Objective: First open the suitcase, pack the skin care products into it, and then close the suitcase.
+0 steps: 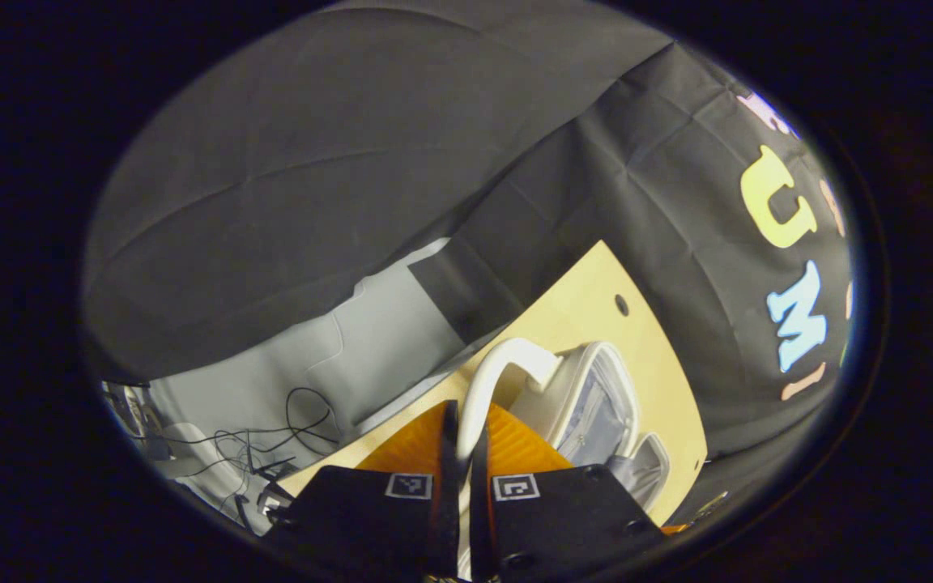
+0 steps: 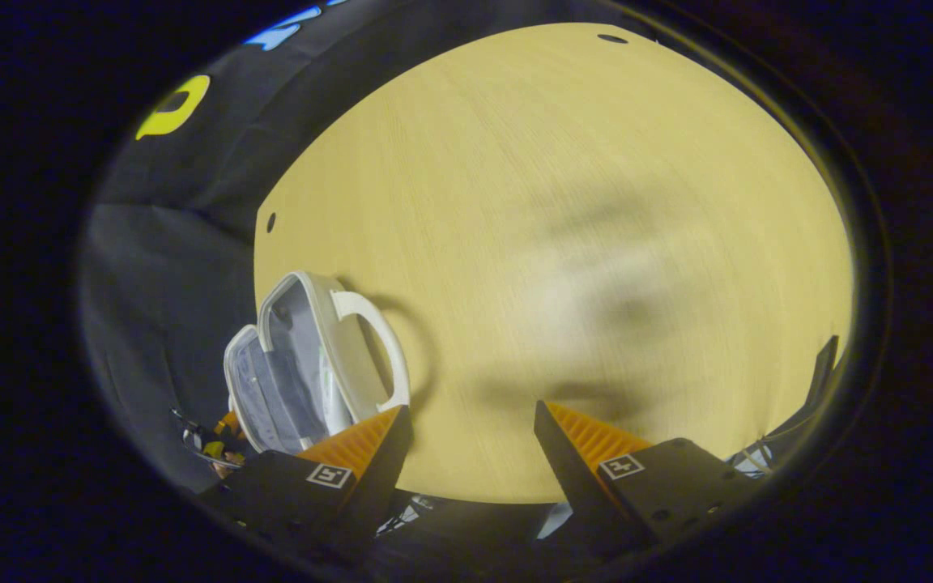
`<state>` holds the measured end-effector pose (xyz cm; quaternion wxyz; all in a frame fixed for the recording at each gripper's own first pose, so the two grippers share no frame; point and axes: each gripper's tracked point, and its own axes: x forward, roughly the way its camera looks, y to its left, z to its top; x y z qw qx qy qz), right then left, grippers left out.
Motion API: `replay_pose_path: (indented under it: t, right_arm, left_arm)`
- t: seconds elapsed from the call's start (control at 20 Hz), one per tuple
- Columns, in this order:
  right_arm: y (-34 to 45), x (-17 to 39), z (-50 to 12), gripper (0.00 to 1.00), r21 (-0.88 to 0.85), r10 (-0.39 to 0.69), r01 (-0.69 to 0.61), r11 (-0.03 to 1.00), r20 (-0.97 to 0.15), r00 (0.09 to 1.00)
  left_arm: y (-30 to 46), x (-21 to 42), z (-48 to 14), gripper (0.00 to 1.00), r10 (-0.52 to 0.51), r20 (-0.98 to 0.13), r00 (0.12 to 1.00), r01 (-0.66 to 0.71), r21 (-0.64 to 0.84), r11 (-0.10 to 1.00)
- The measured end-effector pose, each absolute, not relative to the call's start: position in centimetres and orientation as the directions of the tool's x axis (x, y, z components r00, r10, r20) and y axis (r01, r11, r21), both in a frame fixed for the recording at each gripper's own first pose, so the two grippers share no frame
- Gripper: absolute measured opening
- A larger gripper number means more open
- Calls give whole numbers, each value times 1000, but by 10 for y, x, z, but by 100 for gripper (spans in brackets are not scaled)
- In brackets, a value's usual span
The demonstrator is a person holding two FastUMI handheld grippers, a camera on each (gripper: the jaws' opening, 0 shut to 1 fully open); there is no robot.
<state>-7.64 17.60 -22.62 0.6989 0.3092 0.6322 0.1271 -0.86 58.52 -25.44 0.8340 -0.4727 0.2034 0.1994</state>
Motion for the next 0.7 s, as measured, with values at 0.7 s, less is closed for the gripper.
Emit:
replay_pose_path:
  t: [0.7]
  right_arm:
    - [155, -73, -231, 94, 625, 597, 223, 748, -781, 186]
  left_arm:
    - [421, 14, -44, 12, 93, -256, 962, -202, -443, 873]
